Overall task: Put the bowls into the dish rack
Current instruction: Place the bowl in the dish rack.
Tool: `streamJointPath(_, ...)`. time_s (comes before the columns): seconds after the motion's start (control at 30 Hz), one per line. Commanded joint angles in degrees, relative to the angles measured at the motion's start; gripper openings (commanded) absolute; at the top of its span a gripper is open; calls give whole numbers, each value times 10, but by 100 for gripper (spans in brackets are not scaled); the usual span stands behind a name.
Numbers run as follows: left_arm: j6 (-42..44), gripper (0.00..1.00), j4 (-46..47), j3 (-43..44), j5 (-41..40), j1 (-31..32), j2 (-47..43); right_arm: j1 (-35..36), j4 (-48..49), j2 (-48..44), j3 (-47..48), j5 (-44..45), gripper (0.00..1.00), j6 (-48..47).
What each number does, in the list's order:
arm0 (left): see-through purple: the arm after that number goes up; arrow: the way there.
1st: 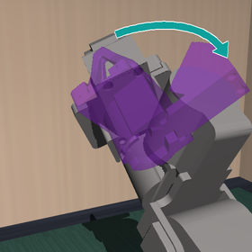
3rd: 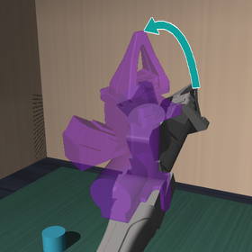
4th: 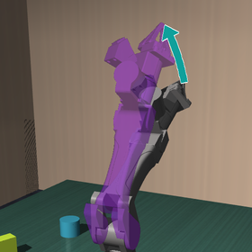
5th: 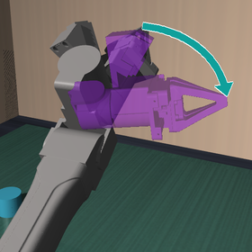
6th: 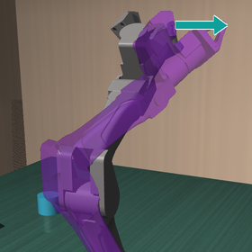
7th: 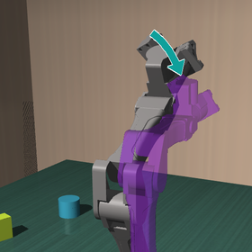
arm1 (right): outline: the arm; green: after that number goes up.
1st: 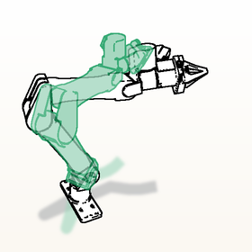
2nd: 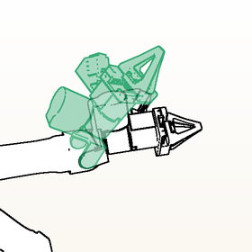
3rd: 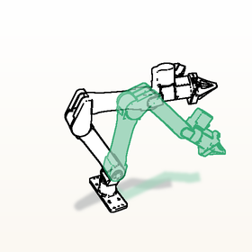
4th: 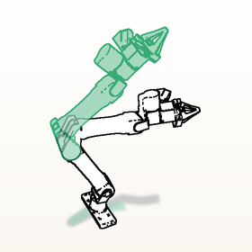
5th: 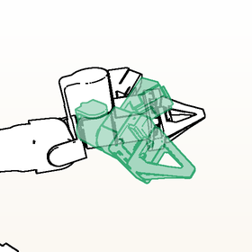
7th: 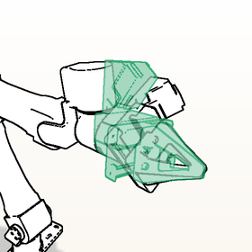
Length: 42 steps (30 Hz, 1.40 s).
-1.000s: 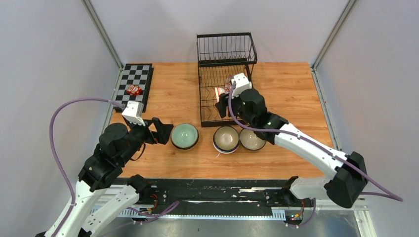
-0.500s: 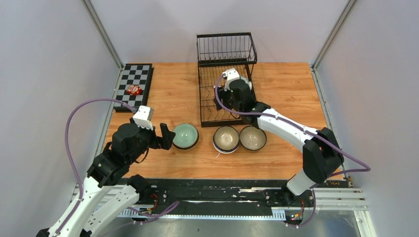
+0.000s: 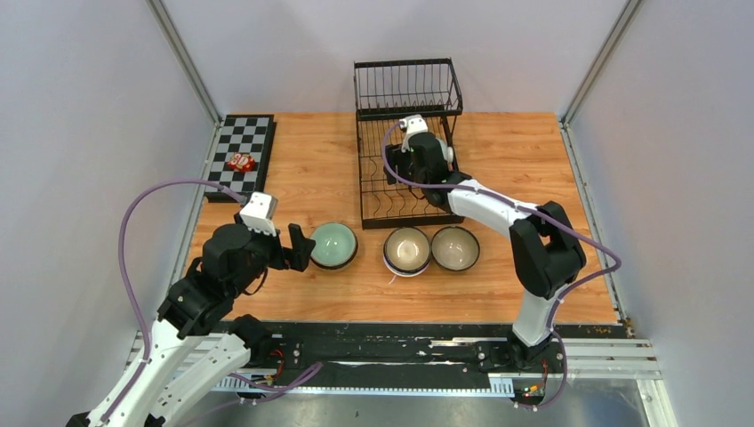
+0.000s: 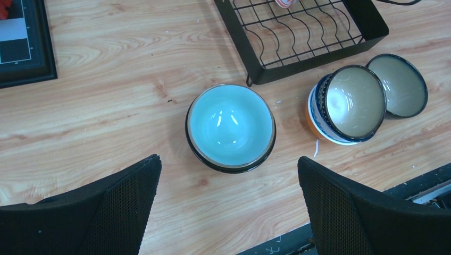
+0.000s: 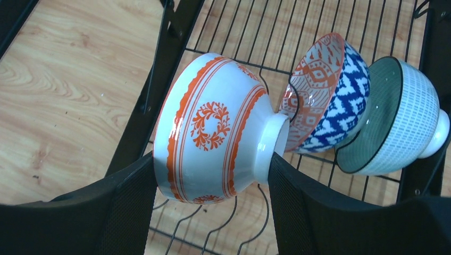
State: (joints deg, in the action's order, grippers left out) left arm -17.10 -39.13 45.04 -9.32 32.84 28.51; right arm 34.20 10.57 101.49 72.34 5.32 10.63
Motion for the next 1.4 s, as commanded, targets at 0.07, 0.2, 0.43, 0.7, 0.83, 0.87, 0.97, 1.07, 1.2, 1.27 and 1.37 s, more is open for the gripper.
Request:
streamJointPath(0.07,9,100,11,-8,-4,-2,-15,-21,71,40,48,-7,3,11)
streamJointPath(0.2,10,100,13,-9,1,-3,-15,-31,93,62,57,-11,3,25)
streamJointPath(0.43,11,100,15,-11,8,-3,-12,-38,102,102,84,-15,3,32)
streamJointPath(0.7,10,100,14,-12,2,-3,-14,-40,105,136,104,-14,3,36)
streamJointPath(0.83,10,100,14,-12,2,-2,-15,-40,103,150,112,-12,3,36)
streamJointPath(0.87,12,100,15,-12,2,-2,-15,-40,102,154,115,-12,3,37)
streamJointPath(0.97,11,100,14,-12,3,-2,-14,-40,103,159,113,-11,3,40)
streamJointPath(1.07,12,100,16,-13,5,-2,-14,-40,103,164,113,-20,3,50)
streamJointPath(1.2,12,100,15,-13,5,-2,-13,-40,106,167,106,-22,12,61)
streamJointPath(1.27,12,100,16,-13,5,-3,-13,-41,105,166,104,-22,19,62)
streamJointPath(1.37,12,100,15,-13,5,-2,-12,-41,105,162,97,-22,29,63)
